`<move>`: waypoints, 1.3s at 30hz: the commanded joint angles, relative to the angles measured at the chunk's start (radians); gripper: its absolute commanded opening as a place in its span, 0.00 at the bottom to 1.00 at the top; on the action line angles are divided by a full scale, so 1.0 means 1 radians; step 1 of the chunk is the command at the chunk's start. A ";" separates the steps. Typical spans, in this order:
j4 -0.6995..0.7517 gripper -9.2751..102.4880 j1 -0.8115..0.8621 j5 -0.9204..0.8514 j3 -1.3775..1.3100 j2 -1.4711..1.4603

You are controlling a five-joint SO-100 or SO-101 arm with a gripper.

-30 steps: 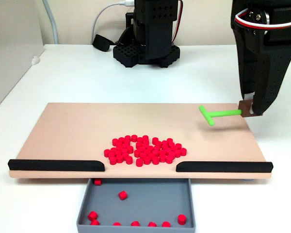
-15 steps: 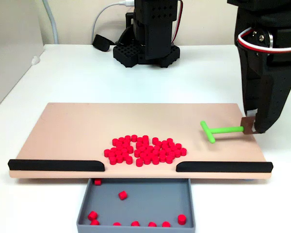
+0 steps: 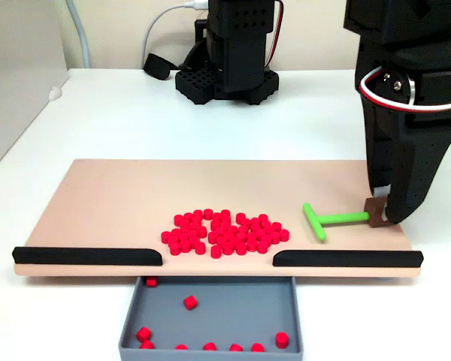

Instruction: Push granules from left to the grey container

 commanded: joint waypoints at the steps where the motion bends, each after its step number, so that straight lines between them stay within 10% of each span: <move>1: 0.003 0.08 0.015 -0.003 -0.035 0.014; 39: 0.003 0.08 0.097 -0.101 -0.029 -0.008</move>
